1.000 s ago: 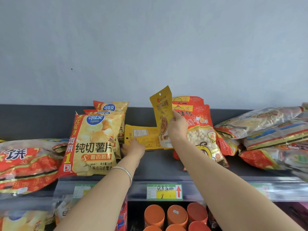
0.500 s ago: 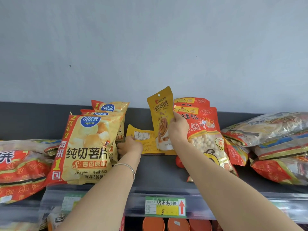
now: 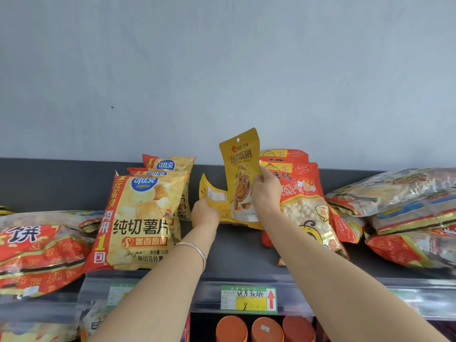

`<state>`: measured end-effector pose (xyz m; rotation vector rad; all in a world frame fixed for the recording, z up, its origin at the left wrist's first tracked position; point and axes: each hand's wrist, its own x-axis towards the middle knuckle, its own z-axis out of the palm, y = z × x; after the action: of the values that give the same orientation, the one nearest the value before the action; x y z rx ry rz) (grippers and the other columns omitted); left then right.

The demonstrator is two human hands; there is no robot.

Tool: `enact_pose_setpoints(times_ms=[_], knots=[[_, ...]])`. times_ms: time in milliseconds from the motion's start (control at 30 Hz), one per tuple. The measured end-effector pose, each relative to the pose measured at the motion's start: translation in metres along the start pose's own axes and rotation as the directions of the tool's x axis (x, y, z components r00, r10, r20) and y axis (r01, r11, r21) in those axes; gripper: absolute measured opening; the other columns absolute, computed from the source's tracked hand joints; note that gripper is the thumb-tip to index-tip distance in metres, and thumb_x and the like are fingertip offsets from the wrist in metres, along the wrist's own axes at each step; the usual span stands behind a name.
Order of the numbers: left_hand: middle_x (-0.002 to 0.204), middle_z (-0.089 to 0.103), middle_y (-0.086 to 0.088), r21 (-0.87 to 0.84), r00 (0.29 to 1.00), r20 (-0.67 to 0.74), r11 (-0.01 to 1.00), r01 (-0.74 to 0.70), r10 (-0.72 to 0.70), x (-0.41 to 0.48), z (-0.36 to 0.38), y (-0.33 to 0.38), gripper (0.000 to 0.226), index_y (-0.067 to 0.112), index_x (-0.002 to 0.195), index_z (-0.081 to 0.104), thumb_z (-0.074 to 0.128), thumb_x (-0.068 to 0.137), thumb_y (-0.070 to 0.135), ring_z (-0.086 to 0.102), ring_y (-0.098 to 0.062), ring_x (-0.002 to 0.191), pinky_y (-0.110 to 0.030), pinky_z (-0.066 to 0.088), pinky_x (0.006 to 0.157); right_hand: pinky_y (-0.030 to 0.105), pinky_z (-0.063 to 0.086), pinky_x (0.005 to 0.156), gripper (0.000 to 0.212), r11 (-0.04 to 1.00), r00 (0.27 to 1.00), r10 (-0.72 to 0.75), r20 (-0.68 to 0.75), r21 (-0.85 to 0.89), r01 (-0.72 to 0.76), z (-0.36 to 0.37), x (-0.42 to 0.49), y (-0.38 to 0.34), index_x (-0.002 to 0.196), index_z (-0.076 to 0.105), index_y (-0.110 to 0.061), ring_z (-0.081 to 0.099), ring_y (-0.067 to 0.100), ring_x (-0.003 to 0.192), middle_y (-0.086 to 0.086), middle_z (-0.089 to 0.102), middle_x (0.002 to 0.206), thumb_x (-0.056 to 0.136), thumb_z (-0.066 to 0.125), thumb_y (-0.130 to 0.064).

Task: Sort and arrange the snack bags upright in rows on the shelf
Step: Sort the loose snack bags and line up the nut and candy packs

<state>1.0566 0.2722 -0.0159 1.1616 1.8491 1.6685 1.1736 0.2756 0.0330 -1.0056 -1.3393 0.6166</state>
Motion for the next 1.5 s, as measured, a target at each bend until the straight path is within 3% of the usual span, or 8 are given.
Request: enact_pose_setpoints(times_ms=[167,267,500,600,800,967,1167,1500], knots=[[0.117,0.058,-0.009,-0.216,0.996,0.062,0.975,-0.053,0.068,-0.01,-0.009,0.029,0.043,0.017,0.115,0.06,0.027,0.094,0.001,0.055,-0.033,0.108,-0.05,0.047,0.095,0.033,0.053,0.09,0.045,0.999,0.997,-0.034,-0.072,-0.02,0.033,-0.016,-0.007,-0.024,0.138,0.052,-0.016,0.059,0.019,0.109,0.002,0.062,0.127,0.1,0.029,-0.004],[0.142,0.044,-0.008,-0.327,0.992,0.113,0.945,-0.019,0.059,-0.015,-0.011,0.048,0.051,0.02,0.145,0.034,0.027,0.097,0.004,0.047,-0.029,0.126,-0.047,0.042,0.103,0.022,0.051,0.079,0.046,0.998,0.995,-0.054,-0.087,-0.027,0.052,-0.025,-0.016,-0.031,0.137,0.053,-0.017,0.059,0.015,0.103,0.0,0.063,0.123,0.1,0.028,-0.003],[0.155,0.023,-0.004,-0.404,0.966,0.243,0.914,0.015,0.092,-0.013,-0.008,0.068,0.057,0.022,0.151,0.013,0.034,0.099,0.011,0.032,-0.027,0.138,-0.047,0.029,0.112,0.007,0.032,0.042,0.048,0.999,0.993,-0.052,-0.107,-0.014,0.051,-0.043,-0.034,-0.023,0.104,0.067,-0.02,0.046,0.005,0.058,-0.009,0.059,0.072,0.093,0.027,0.004],[0.157,0.016,-0.005,-0.406,0.937,0.324,0.914,0.016,0.128,-0.012,-0.002,0.07,0.06,0.022,0.151,0.009,0.039,0.1,0.018,0.024,-0.025,0.142,-0.047,0.023,0.114,0.007,0.032,0.04,0.046,0.999,0.995,-0.037,-0.096,-0.035,0.034,-0.049,-0.035,-0.018,0.11,0.065,-0.019,0.045,0.002,0.057,-0.012,0.056,0.072,0.095,0.027,0.002],[0.159,0.005,0.009,-0.408,0.847,0.482,0.913,-0.01,0.225,-0.016,0.007,0.068,0.061,0.054,0.142,-0.001,0.04,0.098,0.045,0.011,-0.025,0.145,-0.058,0.012,0.113,0.018,0.04,0.051,0.045,1.0,0.991,-0.008,-0.136,-0.026,0.005,-0.054,-0.027,-0.014,0.111,0.066,-0.02,0.052,0.014,0.068,0.0,0.066,0.086,0.095,0.029,-0.001],[0.159,-0.003,0.011,-0.397,0.88,0.38,0.909,-0.124,0.286,-0.017,0.02,0.06,0.058,0.056,0.14,-0.012,0.027,0.098,0.051,0.009,-0.026,0.145,-0.056,0.013,0.112,0.04,0.058,0.078,0.041,0.999,0.985,0.02,-0.173,0.03,-0.015,-0.058,-0.021,-0.016,0.108,0.065,-0.02,0.065,0.024,0.09,0.002,0.069,0.095,0.097,0.029,-0.003],[0.158,0.015,0.001,-0.413,0.924,0.318,0.908,-0.068,0.214,-0.023,0.025,0.039,0.058,0.03,0.15,0.008,0.031,0.099,0.044,0.023,-0.025,0.142,-0.046,0.021,0.113,0.042,0.057,0.072,0.041,0.996,0.97,0.055,-0.237,0.085,-0.036,-0.061,-0.022,-0.02,0.078,0.057,-0.027,0.064,0.031,0.085,0.001,0.066,0.086,0.094,0.031,0.0],[0.141,0.046,-0.003,-0.38,0.914,0.36,0.924,-0.041,0.188,-0.021,-0.013,0.012,0.063,0.022,0.143,0.032,0.053,0.09,0.048,0.044,-0.023,0.128,-0.039,0.034,0.108,0.012,0.038,0.045,0.029,0.973,0.978,0.061,-0.2,0.229,-0.014,-0.016,-0.048,-0.018,0.09,0.057,-0.014,0.045,0.009,0.061,-0.005,0.054,0.073,0.094,0.033,0.001]])
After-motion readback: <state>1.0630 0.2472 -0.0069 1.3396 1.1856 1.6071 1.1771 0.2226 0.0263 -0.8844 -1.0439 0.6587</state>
